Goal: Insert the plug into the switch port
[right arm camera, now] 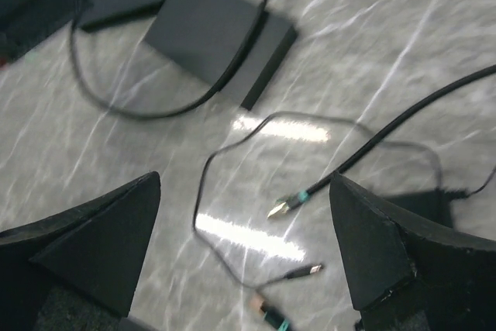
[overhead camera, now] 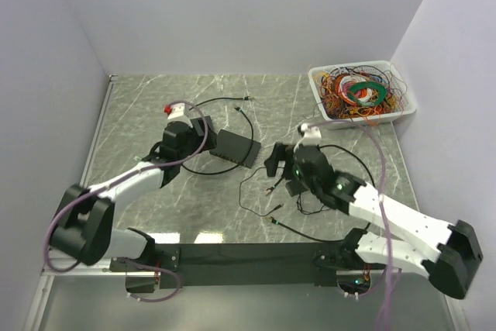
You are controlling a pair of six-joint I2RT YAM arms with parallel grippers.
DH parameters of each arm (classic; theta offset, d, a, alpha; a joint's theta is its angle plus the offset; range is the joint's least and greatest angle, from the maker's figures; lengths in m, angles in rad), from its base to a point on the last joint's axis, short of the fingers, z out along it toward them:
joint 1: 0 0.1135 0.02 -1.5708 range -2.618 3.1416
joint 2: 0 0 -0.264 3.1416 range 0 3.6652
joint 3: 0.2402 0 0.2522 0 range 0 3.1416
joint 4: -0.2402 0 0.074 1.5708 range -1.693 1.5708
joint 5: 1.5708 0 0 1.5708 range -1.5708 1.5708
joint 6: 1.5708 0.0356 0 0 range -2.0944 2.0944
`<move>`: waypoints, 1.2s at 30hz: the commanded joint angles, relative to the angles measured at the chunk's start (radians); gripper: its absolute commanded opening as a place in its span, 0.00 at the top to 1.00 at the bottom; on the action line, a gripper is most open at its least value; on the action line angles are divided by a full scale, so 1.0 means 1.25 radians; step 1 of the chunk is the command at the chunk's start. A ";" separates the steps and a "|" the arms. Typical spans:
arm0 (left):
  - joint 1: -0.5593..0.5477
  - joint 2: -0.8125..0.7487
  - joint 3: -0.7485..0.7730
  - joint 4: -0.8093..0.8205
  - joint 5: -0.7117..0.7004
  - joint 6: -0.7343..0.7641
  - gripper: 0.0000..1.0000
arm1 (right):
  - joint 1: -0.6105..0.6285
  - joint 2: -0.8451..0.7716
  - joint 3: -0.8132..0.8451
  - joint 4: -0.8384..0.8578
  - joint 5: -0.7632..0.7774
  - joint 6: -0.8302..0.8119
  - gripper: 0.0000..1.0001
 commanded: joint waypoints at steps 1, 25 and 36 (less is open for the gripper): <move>-0.010 0.072 0.057 -0.035 -0.030 -0.012 0.07 | -0.111 0.091 0.087 -0.016 -0.086 -0.025 0.05; -0.043 -0.176 -0.143 0.018 0.036 -0.099 0.08 | -0.221 0.900 0.708 0.034 -0.158 -0.018 0.13; -0.077 -0.208 -0.159 -0.008 0.019 -0.116 0.10 | -0.247 0.959 0.697 0.100 -0.244 0.024 0.71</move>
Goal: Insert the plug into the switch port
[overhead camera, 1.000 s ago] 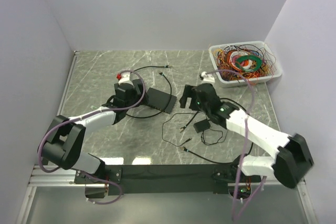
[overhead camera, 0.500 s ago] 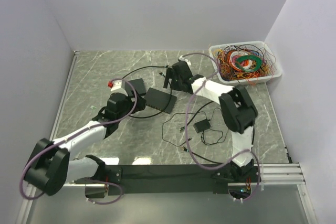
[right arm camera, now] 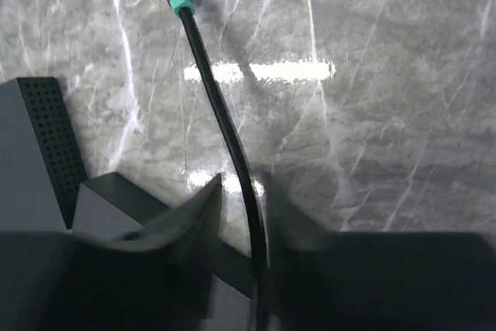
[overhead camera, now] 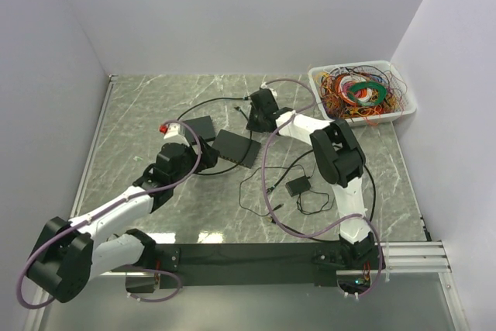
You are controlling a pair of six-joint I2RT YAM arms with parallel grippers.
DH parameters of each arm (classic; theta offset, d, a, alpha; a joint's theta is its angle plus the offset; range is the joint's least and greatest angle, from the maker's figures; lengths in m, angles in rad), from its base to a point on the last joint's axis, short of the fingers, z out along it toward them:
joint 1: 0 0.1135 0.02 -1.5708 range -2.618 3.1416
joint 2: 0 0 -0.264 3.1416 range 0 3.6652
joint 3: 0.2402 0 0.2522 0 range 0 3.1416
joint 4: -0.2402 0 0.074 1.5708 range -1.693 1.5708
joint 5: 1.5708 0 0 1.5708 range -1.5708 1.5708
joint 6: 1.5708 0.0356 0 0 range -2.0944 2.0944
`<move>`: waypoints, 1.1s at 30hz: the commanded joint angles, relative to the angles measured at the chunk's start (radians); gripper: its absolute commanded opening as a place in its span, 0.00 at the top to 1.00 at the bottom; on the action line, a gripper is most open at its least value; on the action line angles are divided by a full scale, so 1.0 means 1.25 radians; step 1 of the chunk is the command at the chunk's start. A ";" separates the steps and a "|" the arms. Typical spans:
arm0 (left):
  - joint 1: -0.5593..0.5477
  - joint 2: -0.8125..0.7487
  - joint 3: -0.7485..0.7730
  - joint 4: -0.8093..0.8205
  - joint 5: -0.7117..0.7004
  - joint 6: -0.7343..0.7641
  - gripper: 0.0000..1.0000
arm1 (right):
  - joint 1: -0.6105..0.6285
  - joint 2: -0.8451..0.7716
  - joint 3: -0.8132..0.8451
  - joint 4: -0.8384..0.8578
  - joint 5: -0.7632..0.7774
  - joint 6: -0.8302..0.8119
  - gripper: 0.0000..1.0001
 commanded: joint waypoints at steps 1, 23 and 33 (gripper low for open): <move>-0.016 -0.035 -0.010 0.002 -0.002 -0.018 0.10 | -0.008 -0.006 -0.006 0.058 -0.031 0.015 0.82; -0.039 -0.474 -0.081 0.023 0.092 -0.035 0.15 | 0.303 -0.777 -0.576 0.212 -0.080 -0.049 1.00; -0.039 -0.697 -0.173 0.013 0.161 -0.073 0.09 | 0.364 -0.976 -0.743 0.282 -0.073 -0.024 1.00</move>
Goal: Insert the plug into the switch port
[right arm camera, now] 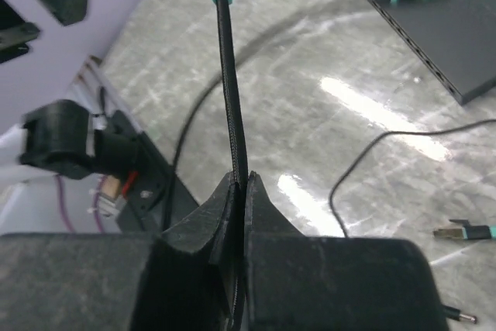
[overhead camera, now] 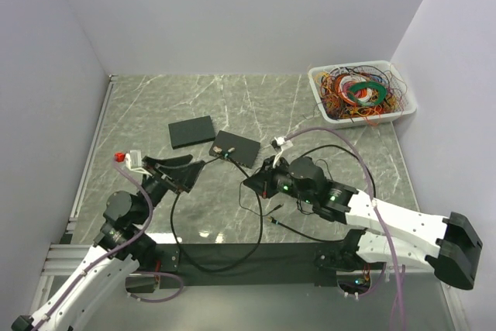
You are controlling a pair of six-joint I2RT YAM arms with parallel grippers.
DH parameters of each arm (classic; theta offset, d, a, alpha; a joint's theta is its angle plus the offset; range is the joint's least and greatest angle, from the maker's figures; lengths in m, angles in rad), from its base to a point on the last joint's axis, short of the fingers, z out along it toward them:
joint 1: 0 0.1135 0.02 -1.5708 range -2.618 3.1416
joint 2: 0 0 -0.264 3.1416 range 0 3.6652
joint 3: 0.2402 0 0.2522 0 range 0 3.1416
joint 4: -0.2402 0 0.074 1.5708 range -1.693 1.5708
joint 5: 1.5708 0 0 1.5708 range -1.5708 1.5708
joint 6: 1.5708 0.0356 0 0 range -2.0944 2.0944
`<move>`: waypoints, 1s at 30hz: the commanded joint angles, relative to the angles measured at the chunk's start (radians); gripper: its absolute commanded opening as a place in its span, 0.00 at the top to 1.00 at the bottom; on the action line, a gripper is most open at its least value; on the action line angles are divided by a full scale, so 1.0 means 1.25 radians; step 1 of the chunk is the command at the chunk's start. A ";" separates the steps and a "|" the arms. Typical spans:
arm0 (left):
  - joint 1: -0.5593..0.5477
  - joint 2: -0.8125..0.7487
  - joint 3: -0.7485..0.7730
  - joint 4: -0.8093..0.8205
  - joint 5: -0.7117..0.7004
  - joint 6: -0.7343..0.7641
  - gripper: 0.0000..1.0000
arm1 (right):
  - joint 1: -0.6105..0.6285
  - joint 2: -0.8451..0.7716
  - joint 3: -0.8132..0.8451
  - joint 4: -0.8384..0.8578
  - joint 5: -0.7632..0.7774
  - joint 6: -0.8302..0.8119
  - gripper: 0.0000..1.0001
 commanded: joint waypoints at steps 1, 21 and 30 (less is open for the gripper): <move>-0.003 -0.005 -0.008 0.019 0.045 -0.018 0.10 | 0.014 -0.062 -0.012 0.097 -0.005 0.014 1.00; -0.001 0.098 -0.185 0.595 0.234 -0.043 0.15 | 0.015 -0.054 -0.141 0.368 -0.271 0.122 1.00; -0.003 0.112 -0.171 0.605 0.242 -0.046 0.41 | 0.015 -0.051 -0.161 0.418 -0.285 0.153 1.00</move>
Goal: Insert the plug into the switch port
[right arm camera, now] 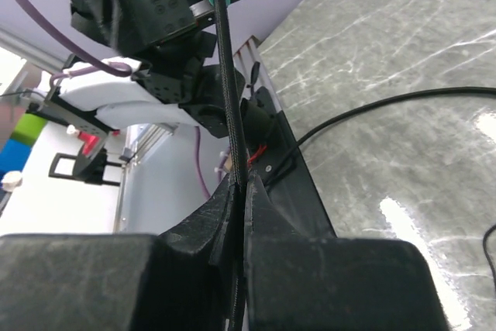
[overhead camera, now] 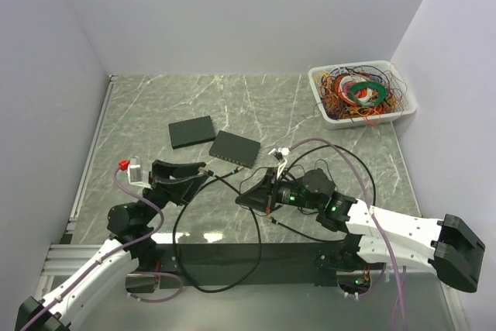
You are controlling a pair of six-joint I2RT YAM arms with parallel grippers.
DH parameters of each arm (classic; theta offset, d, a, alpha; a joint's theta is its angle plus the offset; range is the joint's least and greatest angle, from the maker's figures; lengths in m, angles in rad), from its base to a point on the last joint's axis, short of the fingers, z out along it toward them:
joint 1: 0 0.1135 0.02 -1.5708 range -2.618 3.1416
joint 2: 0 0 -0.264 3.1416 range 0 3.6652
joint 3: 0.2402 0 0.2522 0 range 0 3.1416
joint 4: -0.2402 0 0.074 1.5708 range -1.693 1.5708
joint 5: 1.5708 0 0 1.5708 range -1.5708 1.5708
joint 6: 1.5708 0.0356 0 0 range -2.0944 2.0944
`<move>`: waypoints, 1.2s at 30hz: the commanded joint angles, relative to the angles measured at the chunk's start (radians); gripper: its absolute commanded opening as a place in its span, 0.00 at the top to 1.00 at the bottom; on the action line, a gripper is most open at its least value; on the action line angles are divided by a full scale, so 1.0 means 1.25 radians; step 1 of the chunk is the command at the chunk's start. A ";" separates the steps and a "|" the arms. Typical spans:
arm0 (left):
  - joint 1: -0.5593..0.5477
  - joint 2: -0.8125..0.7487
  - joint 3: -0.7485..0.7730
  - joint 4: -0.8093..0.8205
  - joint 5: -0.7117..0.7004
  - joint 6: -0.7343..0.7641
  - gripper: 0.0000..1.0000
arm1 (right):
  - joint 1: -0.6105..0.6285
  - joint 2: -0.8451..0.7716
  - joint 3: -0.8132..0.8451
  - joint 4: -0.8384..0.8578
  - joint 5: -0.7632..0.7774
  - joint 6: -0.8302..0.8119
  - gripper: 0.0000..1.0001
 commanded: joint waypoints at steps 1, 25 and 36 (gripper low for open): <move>-0.003 0.010 -0.004 0.050 0.037 0.002 0.47 | 0.006 -0.005 -0.006 0.077 -0.016 0.027 1.00; -0.003 -0.029 0.037 -0.067 0.010 -0.007 0.79 | 0.005 -0.007 -0.043 0.098 0.024 0.054 1.00; -0.001 -0.028 0.052 -0.087 -0.001 -0.001 0.51 | 0.006 0.007 -0.051 0.114 0.018 0.061 1.00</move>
